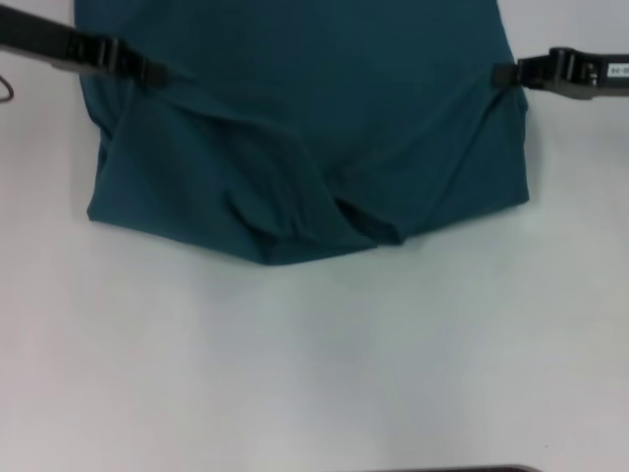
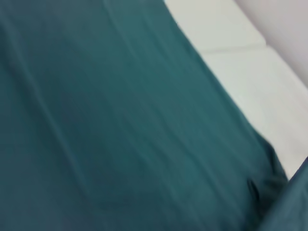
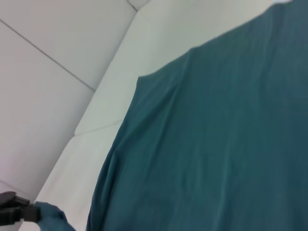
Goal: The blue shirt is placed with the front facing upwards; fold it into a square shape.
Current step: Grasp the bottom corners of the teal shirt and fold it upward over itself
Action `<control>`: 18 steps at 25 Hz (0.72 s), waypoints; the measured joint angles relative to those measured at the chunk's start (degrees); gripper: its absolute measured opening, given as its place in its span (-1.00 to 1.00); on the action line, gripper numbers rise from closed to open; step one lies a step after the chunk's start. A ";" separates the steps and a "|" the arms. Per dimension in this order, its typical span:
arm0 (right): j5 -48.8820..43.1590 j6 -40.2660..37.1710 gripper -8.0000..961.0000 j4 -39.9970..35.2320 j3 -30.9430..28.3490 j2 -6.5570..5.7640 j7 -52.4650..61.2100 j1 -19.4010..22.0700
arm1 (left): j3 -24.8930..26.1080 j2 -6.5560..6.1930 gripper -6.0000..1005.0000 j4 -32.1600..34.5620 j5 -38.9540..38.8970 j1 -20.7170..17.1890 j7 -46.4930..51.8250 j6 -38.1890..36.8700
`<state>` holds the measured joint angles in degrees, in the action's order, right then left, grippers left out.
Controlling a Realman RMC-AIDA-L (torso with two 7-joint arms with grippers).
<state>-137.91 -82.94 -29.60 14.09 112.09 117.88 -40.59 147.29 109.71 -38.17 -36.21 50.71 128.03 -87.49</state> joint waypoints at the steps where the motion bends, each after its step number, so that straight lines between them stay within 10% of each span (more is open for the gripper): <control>1: 0.06 0.64 -0.87 0.03 0.03 0.10 0.04 -0.47 | -0.01 -0.29 -0.91 -0.04 -0.53 0.12 0.04 0.23; 10: 1.19 3.61 -0.87 -0.30 0.13 -0.30 1.16 -2.31 | 0.02 -2.73 -0.90 -1.47 -3.16 0.99 1.54 3.42; 18: 1.70 5.97 -0.87 -0.08 1.35 -0.81 2.21 -3.99 | -0.19 -2.44 -0.89 -0.59 -3.51 0.96 1.91 9.05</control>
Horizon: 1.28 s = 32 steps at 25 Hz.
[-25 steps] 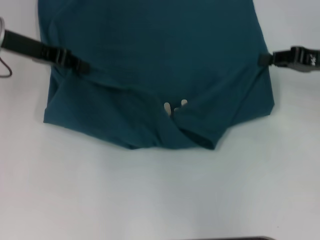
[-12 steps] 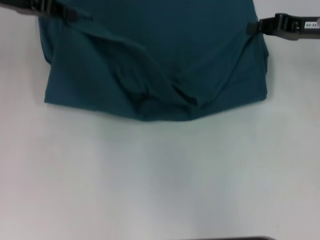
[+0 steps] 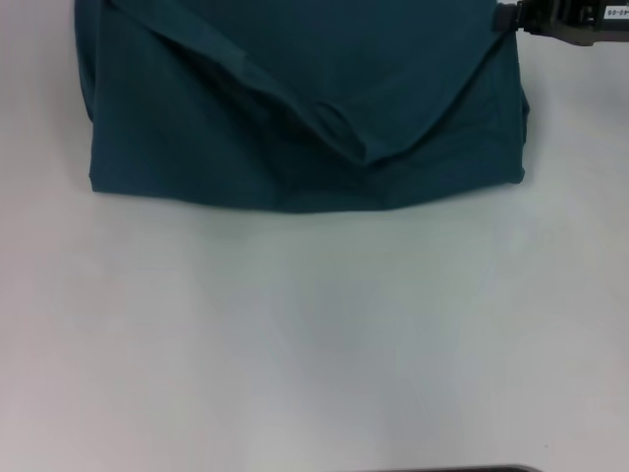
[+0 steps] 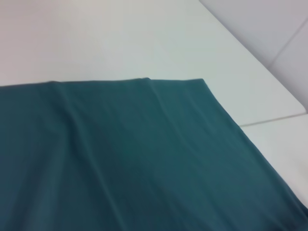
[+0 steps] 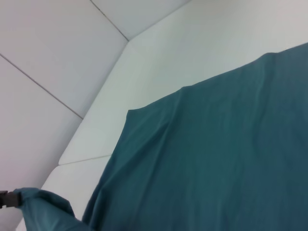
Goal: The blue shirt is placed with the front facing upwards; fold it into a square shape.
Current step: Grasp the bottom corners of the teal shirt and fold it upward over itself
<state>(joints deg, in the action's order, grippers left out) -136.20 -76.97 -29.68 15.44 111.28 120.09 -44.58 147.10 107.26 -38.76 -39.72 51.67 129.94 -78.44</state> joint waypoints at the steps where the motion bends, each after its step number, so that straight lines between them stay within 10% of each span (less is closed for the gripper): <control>1: 0.00 0.00 -0.87 0.00 0.00 0.00 0.00 0.00 | -0.08 0.05 -0.89 0.44 0.00 -0.04 0.04 0.95; 19: 2.64 3.18 -0.87 -0.01 2.52 -0.63 0.50 -1.35 | 0.12 -0.09 -0.88 2.58 -1.52 0.84 -0.04 5.51; 32: 2.71 8.17 -0.87 2.38 3.87 1.43 -1.96 -0.79 | 0.07 2.47 -0.87 6.80 -1.81 -3.28 -2.31 13.28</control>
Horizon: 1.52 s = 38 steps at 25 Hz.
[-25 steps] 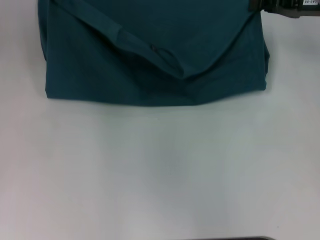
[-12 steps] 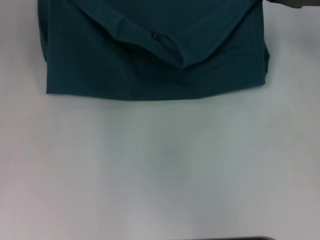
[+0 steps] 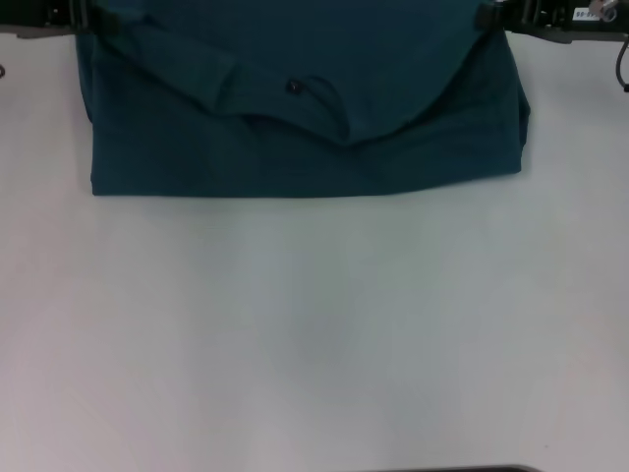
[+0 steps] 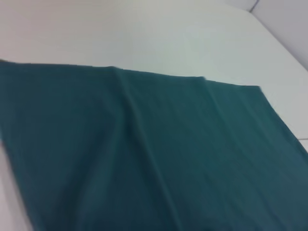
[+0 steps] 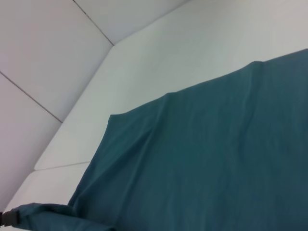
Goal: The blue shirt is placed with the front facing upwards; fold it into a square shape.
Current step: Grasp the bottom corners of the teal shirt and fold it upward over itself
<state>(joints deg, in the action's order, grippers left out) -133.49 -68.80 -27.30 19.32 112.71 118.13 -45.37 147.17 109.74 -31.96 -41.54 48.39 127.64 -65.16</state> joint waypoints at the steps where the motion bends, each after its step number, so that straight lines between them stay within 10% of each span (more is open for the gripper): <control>1: 0.00 0.35 -0.86 0.01 0.11 0.21 -0.02 0.06 | 0.04 0.18 -0.87 0.04 -0.22 -0.37 -0.18 0.29; 27: -0.25 9.20 -0.86 2.96 0.72 2.33 -1.96 1.54 | -1.59 3.83 -0.85 0.18 -1.83 -4.00 -1.34 7.14; 35: -0.10 9.91 0.12 2.75 0.75 2.48 -1.79 2.01 | -1.22 4.00 -0.42 -0.41 -2.33 -5.30 -1.20 8.48; 38: -0.07 9.93 0.18 2.30 0.59 2.49 -1.99 2.28 | -1.13 4.10 -0.15 -0.61 -2.36 -5.78 -1.02 9.41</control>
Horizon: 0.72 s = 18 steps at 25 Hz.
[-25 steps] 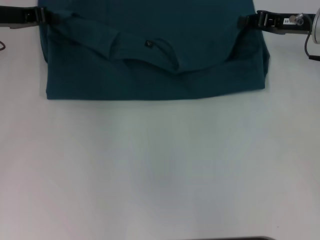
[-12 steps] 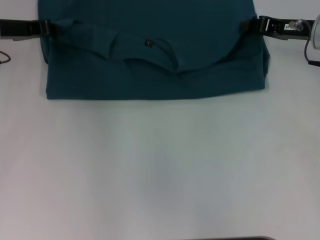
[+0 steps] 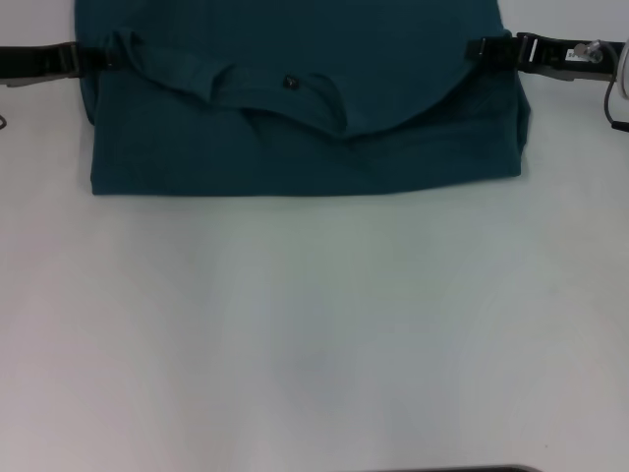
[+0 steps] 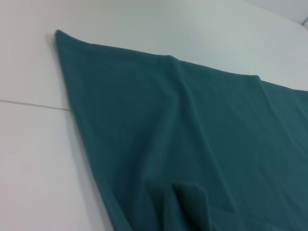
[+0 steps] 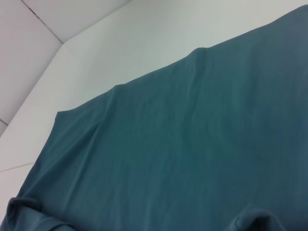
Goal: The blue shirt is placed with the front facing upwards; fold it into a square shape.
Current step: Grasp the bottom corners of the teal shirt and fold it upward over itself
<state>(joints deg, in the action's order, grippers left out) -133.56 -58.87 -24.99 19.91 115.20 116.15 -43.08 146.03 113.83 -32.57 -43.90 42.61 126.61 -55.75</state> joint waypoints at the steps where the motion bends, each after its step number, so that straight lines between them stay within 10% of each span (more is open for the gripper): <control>1: 0.00 0.00 0.19 0.00 0.00 0.00 0.00 0.00 | 0.02 0.05 -0.06 -0.06 -0.03 -0.15 0.10 0.24; 18: 3.64 -11.65 0.33 -6.72 0.00 -0.76 -0.65 6.19 | 0.22 2.83 0.15 -11.47 -1.31 -4.49 1.74 -8.90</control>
<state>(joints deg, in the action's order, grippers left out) -129.92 -70.51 -31.72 19.91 114.44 115.50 -36.90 146.25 116.66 -44.04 -45.20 38.12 128.35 -64.65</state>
